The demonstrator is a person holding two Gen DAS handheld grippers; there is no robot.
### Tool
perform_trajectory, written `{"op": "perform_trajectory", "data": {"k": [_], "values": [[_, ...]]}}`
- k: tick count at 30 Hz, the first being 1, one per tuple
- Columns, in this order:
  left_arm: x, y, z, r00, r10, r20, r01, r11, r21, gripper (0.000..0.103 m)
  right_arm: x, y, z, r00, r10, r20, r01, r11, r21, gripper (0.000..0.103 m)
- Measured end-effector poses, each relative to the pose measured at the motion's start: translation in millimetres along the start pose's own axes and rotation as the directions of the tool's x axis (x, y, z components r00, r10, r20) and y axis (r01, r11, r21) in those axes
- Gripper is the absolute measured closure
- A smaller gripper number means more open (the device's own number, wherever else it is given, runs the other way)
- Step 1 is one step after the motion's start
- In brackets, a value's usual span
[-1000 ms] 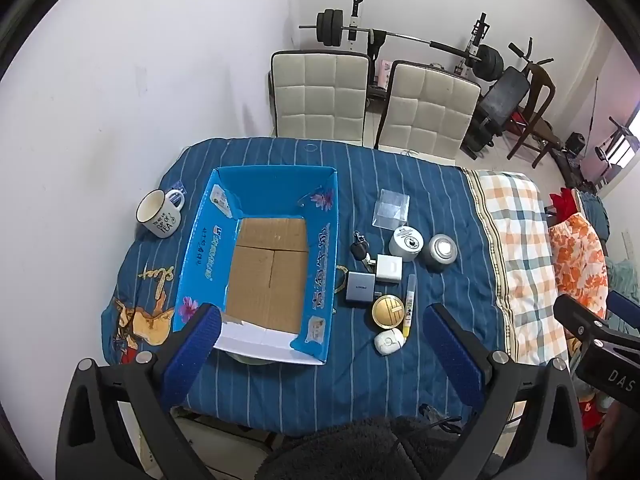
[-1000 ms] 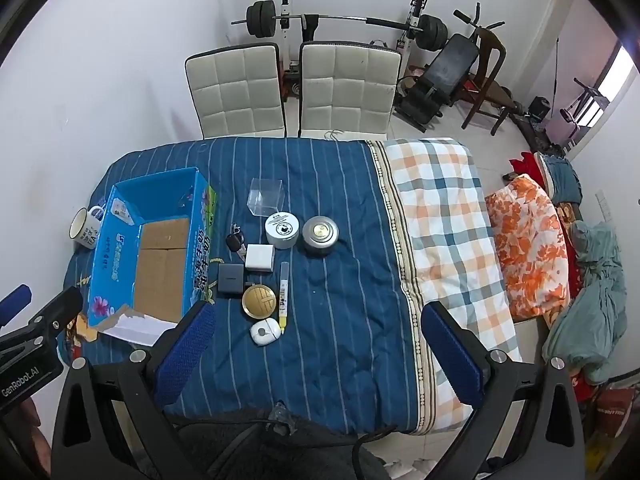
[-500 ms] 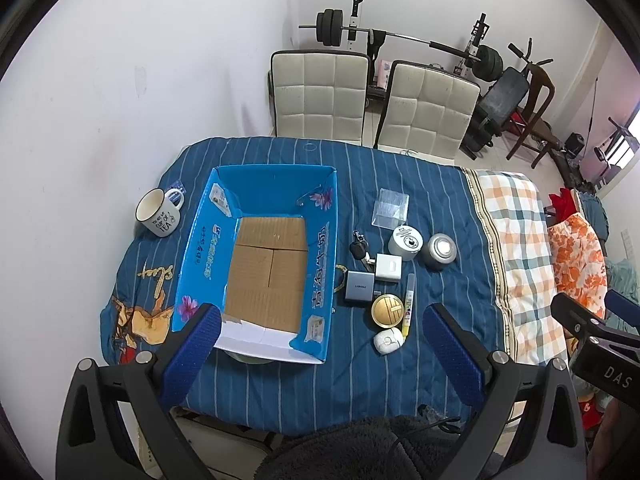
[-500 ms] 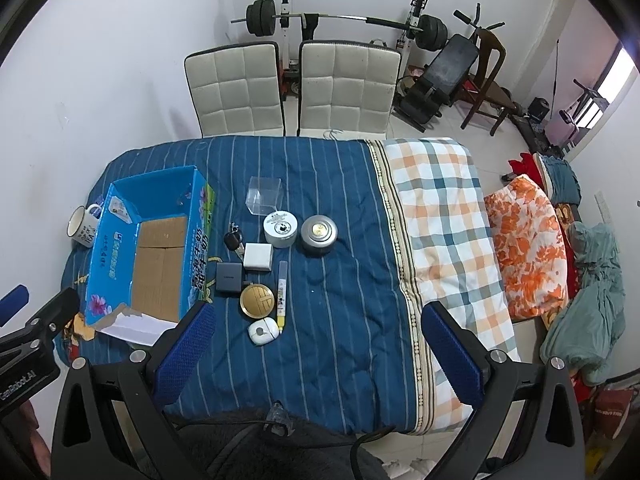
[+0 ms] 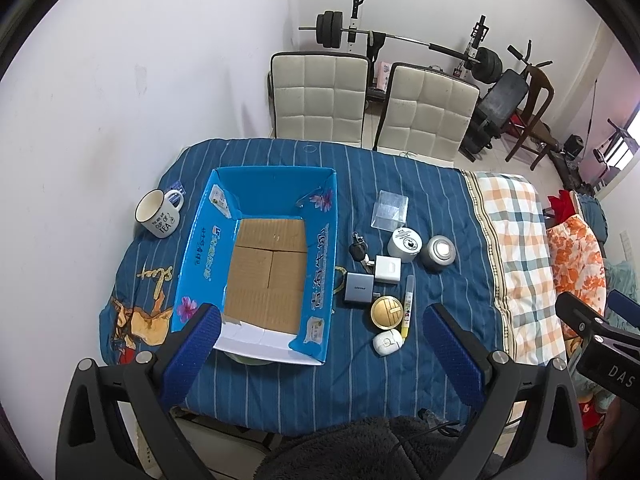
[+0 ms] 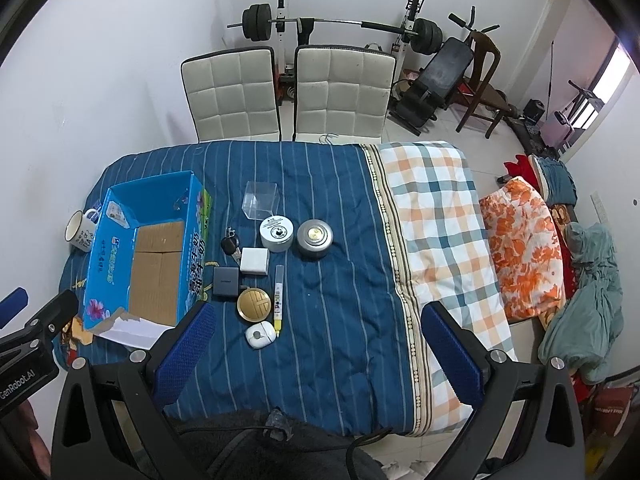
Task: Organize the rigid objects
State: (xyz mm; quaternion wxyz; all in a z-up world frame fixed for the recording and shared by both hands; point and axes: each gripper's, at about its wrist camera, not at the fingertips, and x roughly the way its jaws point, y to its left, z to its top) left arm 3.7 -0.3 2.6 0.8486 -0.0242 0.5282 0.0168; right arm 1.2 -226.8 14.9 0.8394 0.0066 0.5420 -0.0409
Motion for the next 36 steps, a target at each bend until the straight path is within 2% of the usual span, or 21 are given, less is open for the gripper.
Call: {"op": "perform_trajectory", "data": {"k": [36], "values": [[-3.3, 0.2, 2.7, 1.000, -0.005, 0.022, 0.004, 1.000, 0.006, 0.000, -2.3, -0.3, 3.0, 1.000, 0.001, 0.020, -0.001, 1.000, 0.012, 0.000]]}}
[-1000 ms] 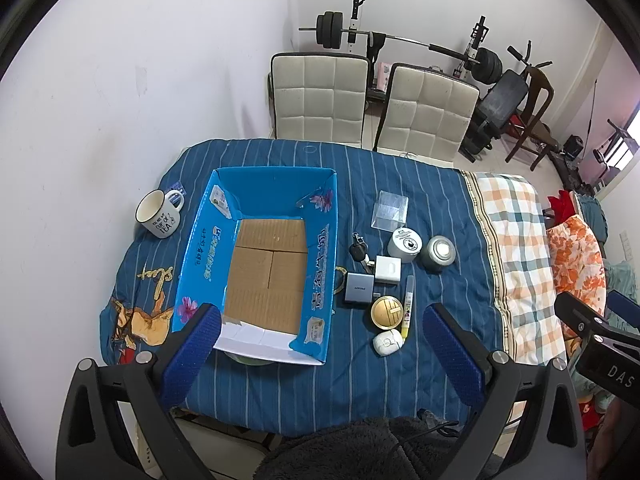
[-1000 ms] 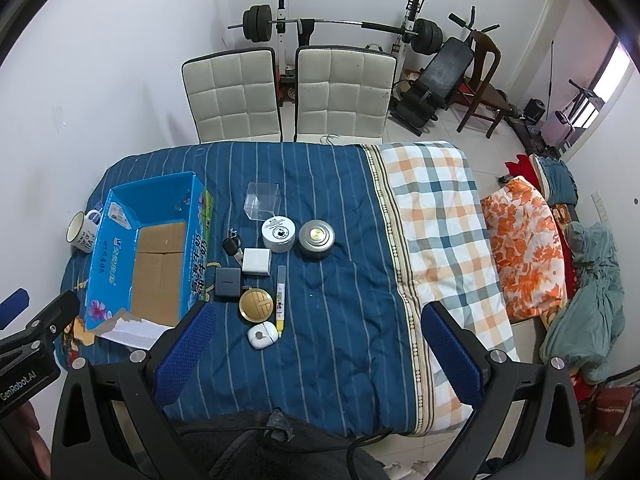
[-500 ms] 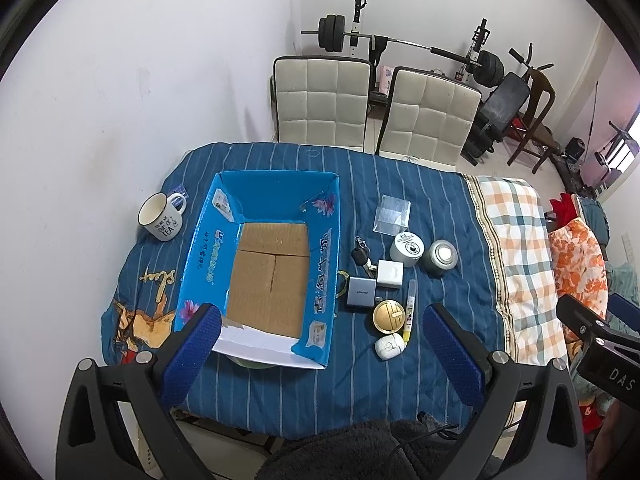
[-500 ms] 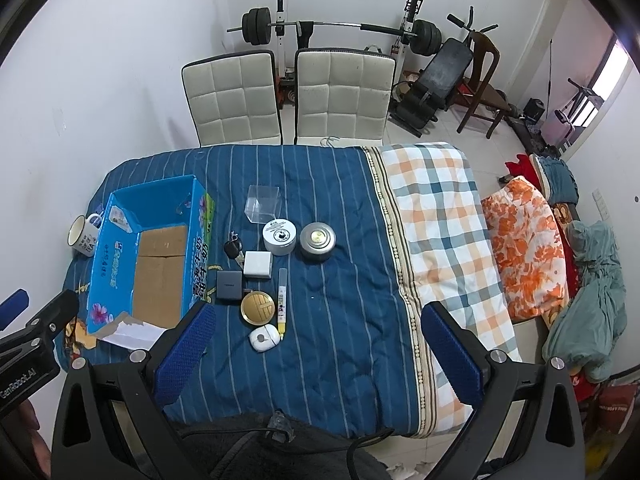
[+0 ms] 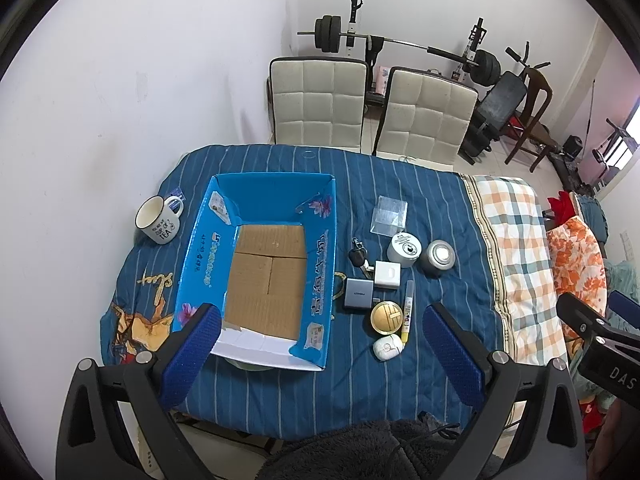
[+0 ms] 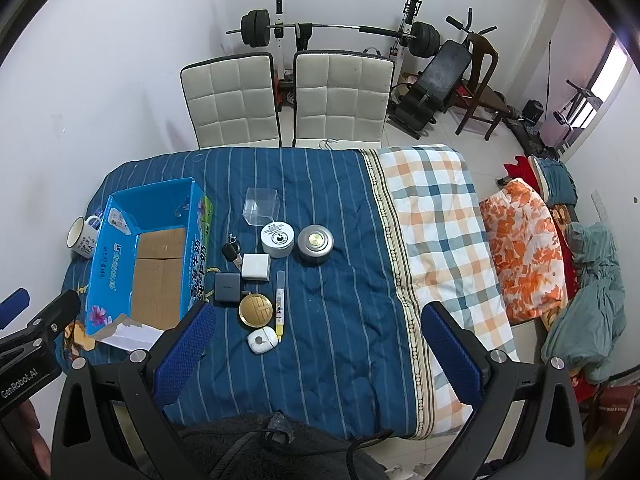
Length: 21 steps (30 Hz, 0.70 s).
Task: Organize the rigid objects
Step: 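Grasp the blue box wall with the left tool while the right tool approaches the silver tin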
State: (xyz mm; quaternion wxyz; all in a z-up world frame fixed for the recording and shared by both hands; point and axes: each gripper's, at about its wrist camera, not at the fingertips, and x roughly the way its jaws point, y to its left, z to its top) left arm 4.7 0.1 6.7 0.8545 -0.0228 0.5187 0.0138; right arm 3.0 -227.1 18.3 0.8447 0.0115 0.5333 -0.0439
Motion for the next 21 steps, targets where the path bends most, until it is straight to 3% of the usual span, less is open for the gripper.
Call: {"op": "perform_trajectory", "data": {"k": [13, 21], "values": [[18.1, 3.7, 3.5, 1.000, -0.001, -0.024, 0.001, 1.000, -0.004, 0.000, 24.7, -2.3, 0.0, 0.999, -0.009, -0.037, 0.010, 1.000, 0.020, 0.000], [75.4, 55.8, 6.4, 0.990, 0.114, -0.078, -0.115, 0.993, -0.011, 0.000, 95.1, -3.7, 0.4, 0.991, -0.041, -0.130, 0.046, 0.998, 0.031, 0.000]]}}
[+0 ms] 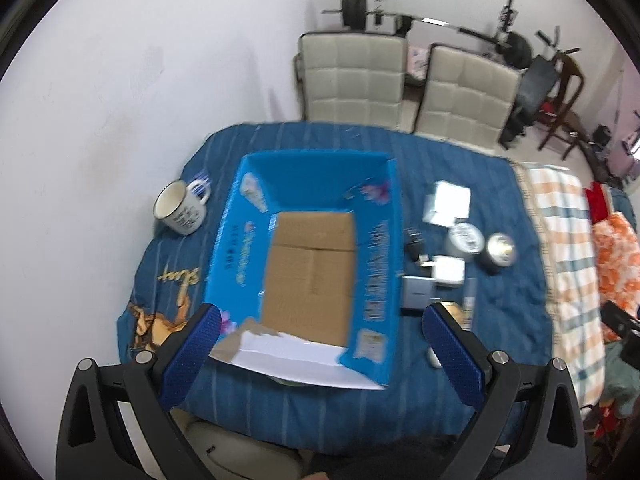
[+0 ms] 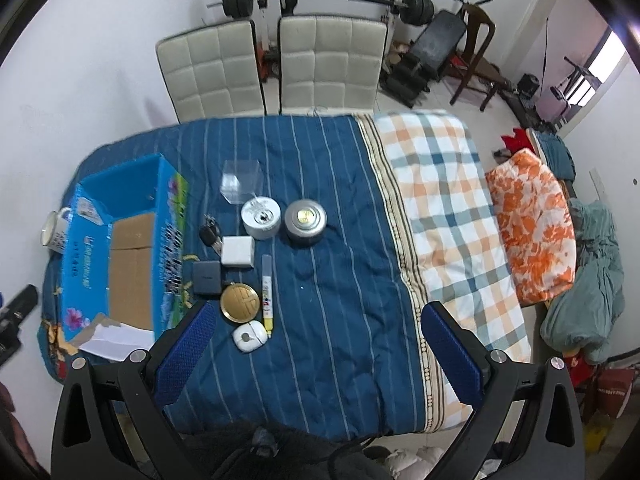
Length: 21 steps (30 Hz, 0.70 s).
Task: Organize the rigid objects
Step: 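Grasp the blue box wall with the left tool while the right tool approaches the silver tin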
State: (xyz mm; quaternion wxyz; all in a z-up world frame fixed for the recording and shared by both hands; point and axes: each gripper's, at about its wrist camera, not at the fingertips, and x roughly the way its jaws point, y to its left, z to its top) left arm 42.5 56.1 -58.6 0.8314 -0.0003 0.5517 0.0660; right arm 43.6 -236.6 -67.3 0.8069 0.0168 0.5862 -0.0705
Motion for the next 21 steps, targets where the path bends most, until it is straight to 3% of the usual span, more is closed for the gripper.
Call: {"op": "perform_trajectory", "data": {"k": [8, 12, 16, 18, 20, 21], "values": [[91.2, 71.7, -2.4, 0.983, 0.136, -0.120, -0.140, 0.990, -0.025, 0.000, 81.3, 7.0, 4.9, 0.992, -0.037, -0.118, 0.036, 0.999, -0.005, 0.000], [131.9, 95.3, -9.2, 0.971, 0.135, -0.196, -0.144, 0.989, -0.029, 0.000, 119.4, 12.5, 3.0, 0.984, -0.049, -0.173, 0.046, 0.999, -0.019, 0.000], [172.5, 116.0, -18.8, 0.958, 0.085, -0.273, -0.101, 0.994, -0.045, 0.000, 153.4, 18.1, -0.1, 0.971, -0.034, -0.235, 0.032, 0.999, -0.012, 0.000], [191.6, 123.0, -25.3, 0.950, 0.048, -0.310, -0.063, 0.997, -0.036, 0.010, 165.7, 21.8, -0.4, 0.966, -0.011, -0.259, 0.011, 1.000, -0.004, 0.000], [205.7, 127.5, -31.9, 0.937, 0.021, -0.350, -0.034, 0.999, -0.032, 0.040, 178.3, 25.5, 0.7, 0.960, 0.004, -0.279, -0.004, 1.000, -0.002, 0.000], [215.9, 129.1, -37.3, 0.925, 0.000, -0.379, -0.012, 1.000, -0.028, 0.045, 182.4, 28.4, 2.0, 0.960, 0.005, -0.280, -0.006, 1.000, -0.004, 0.000]]}}
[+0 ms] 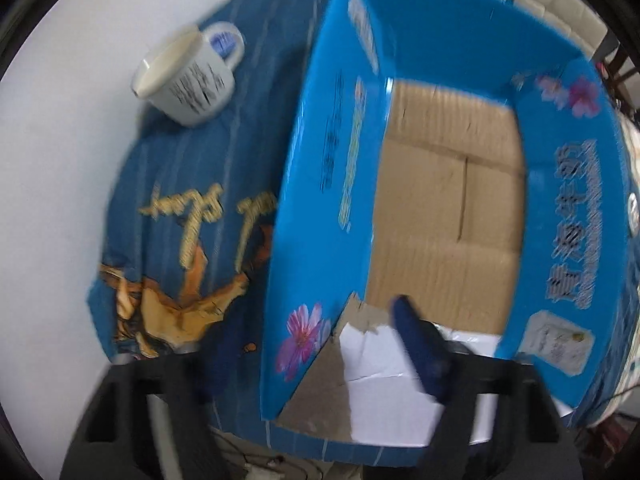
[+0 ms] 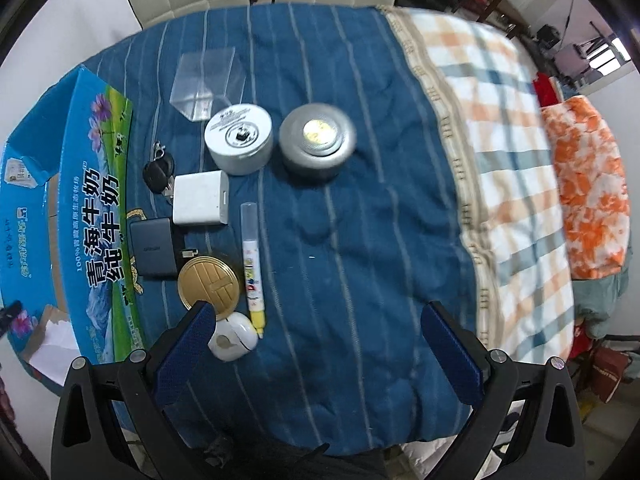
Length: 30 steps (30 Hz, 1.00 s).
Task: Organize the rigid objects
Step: 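Grasp the blue box wall with the left tool while the right tool approaches the silver tin, then grasp the silver metal tin with the right tool and lift it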
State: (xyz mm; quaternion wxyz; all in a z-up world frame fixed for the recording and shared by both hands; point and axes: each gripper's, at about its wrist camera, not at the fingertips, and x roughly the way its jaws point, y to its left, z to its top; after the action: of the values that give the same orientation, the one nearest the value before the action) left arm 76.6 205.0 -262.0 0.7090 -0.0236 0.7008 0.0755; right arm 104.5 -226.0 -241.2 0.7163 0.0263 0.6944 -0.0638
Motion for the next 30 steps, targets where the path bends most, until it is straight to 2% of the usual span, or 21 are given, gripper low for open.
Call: {"op": "perform_trajectory", "data": {"k": [1, 6, 7, 10, 13, 16, 18, 24, 26, 30], "values": [[6.2, 0.1, 1.2, 1.000, -0.015, -0.013, 0.015, 1.000, 0.006, 0.048, 4.0, 2.5, 3.5, 1.000, 0.000, 0.006, 0.000, 1.000, -0.006, 0.000], [26.8, -0.2, -3.6, 0.998, -0.042, -0.043, 0.045, 0.997, 0.060, 0.049, 14.9, 1.7, 29.5, 0.999, 0.042, 0.009, -0.042, 0.998, 0.041, 0.000], [28.9, 0.2, -3.8, 0.998, -0.047, -0.045, 0.049, 0.997, 0.062, 0.051, 16.6, -1.1, 36.3, 0.999, 0.052, 0.010, -0.053, 0.997, 0.060, 0.000], [40.4, 7.5, -3.2, 0.997, -0.038, -0.066, 0.041, 0.997, 0.059, 0.068, 24.2, -13.3, 59.7, 0.998, 0.064, 0.026, -0.067, 0.990, 0.124, 0.000], [45.3, 17.1, -4.6, 0.993, -0.099, -0.066, 0.102, 0.994, 0.037, 0.070, 37.2, -22.6, 84.0, 0.999, 0.037, 0.032, -0.042, 0.988, 0.150, 0.000], [42.7, 17.1, -4.9, 0.993, -0.101, -0.064, 0.105, 0.992, 0.069, 0.071, 56.5, -26.7, 104.1, 1.000, 0.020, 0.009, -0.021, 0.988, 0.152, 0.000], [41.9, 18.6, -5.3, 0.992, -0.107, -0.064, 0.111, 0.992, 0.067, 0.071, 72.5, -30.5, 113.8, 0.998, 0.048, -0.028, -0.043, 0.985, 0.168, 0.000], [49.8, 16.7, 3.9, 0.994, -0.102, -0.049, 0.105, 0.992, 0.073, 0.071, 105.5, -33.3, 130.4, 0.987, 0.133, -0.095, -0.112, 0.973, 0.200, 0.018], [48.2, 13.3, 5.2, 0.994, -0.100, -0.047, 0.103, 0.992, 0.073, 0.071, 110.8, -30.2, 135.2, 0.983, 0.150, -0.104, -0.128, 0.972, 0.195, 0.029], [45.1, 10.3, 3.7, 0.994, -0.096, -0.046, 0.099, 0.993, 0.071, 0.071, 118.4, -24.4, 144.2, 0.986, 0.111, -0.125, -0.089, 0.981, 0.170, 0.029]]}}
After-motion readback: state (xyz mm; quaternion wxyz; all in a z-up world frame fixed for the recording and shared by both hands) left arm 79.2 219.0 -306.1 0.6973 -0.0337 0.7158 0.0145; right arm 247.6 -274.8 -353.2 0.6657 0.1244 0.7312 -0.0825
